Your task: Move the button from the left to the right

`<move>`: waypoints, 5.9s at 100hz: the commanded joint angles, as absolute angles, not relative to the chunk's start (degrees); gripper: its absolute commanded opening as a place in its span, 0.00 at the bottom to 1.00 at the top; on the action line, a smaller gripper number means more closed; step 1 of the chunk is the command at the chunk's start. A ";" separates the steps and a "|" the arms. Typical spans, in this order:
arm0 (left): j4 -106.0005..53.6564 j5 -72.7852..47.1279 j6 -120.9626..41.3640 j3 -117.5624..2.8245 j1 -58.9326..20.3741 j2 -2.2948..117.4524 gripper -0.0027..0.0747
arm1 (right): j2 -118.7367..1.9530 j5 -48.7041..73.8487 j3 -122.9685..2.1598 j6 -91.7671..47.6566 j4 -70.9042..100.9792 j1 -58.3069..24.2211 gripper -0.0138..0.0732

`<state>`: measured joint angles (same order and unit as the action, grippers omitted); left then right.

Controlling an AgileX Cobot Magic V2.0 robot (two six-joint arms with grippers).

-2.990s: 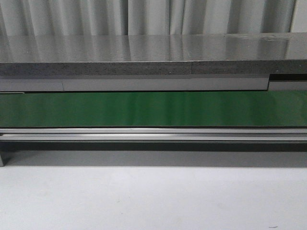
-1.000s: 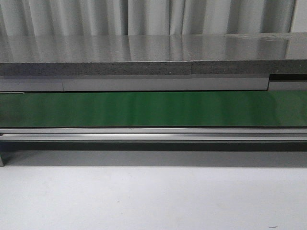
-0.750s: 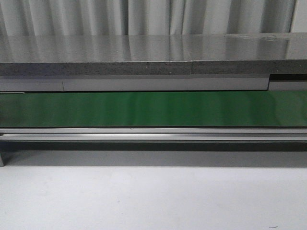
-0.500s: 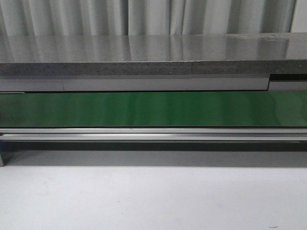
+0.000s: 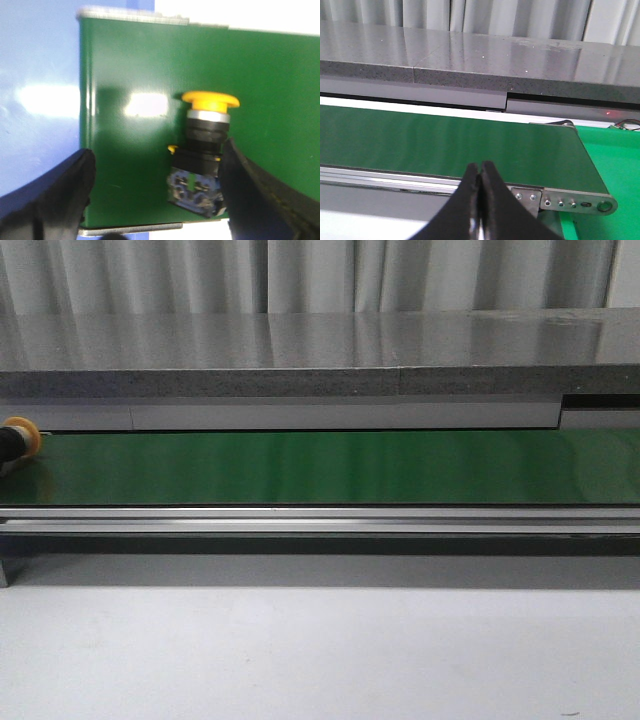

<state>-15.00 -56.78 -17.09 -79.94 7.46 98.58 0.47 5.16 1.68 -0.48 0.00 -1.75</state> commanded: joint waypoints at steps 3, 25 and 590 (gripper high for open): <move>-16.74 -54.42 -17.25 -81.35 7.20 91.17 0.68 | 1.50 0.45 1.68 -0.49 -0.30 -1.87 0.08; -16.74 -49.36 -17.67 -78.74 7.20 79.83 0.68 | 1.50 0.45 1.68 -0.49 -0.30 -1.87 0.08; -17.81 -8.18 -22.84 -15.09 7.20 13.66 0.04 | -90.05 27.87 -58.82 -2.41 6.25 -13.44 0.49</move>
